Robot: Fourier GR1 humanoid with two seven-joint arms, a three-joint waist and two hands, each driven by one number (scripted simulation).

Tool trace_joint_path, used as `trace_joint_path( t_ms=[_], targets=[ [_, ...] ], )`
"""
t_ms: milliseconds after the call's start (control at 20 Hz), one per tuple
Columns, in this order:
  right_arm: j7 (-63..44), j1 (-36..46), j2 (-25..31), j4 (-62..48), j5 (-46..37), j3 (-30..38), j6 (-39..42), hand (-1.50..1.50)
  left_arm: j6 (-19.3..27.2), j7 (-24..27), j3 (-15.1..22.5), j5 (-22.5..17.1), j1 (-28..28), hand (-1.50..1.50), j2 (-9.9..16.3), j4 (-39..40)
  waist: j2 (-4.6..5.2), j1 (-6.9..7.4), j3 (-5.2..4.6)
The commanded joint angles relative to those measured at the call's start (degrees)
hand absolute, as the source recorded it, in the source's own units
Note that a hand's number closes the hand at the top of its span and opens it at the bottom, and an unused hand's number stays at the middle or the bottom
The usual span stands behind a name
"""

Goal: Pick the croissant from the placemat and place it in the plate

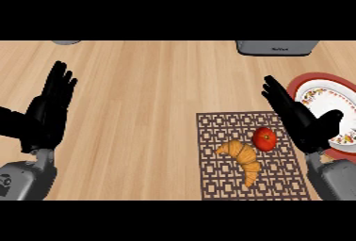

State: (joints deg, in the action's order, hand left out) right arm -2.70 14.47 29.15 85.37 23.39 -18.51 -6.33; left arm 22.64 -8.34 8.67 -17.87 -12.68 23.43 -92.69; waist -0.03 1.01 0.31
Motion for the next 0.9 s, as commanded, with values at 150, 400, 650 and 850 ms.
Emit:
trace_joint_path(
  t_ms=[150, 400, 650, 850],
  targets=[
    [7.31, 12.51, 1.61, -0.99, 6.60, 4.24, 17.10, 1.50, -3.48, -1.87, 5.69, 0.05, 6.93, 0.00, -2.71, 6.17, 1.02, 1.31, -0.21],
    [21.00, 15.18, 4.29, -12.49, -10.72, 5.13, 10.76, 1.50, -6.48, -5.01, 10.59, -1.70, 8.82, 0.00, -6.03, 7.62, 1.35, 1.66, -0.13],
    [37.54, 16.98, 0.06, -29.05, -4.53, 10.36, 21.59, -1.50, -8.63, -0.59, 10.28, -1.41, 13.07, 0.00, -6.06, 8.34, 0.89, 1.55, -0.16],
    [45.27, 20.56, 3.31, -38.24, -10.41, 9.94, 29.76, -1.50, -10.45, -0.92, 8.77, -1.26, 11.72, 0.00, -6.11, 11.20, 0.47, 0.32, -0.24]
  ],
)
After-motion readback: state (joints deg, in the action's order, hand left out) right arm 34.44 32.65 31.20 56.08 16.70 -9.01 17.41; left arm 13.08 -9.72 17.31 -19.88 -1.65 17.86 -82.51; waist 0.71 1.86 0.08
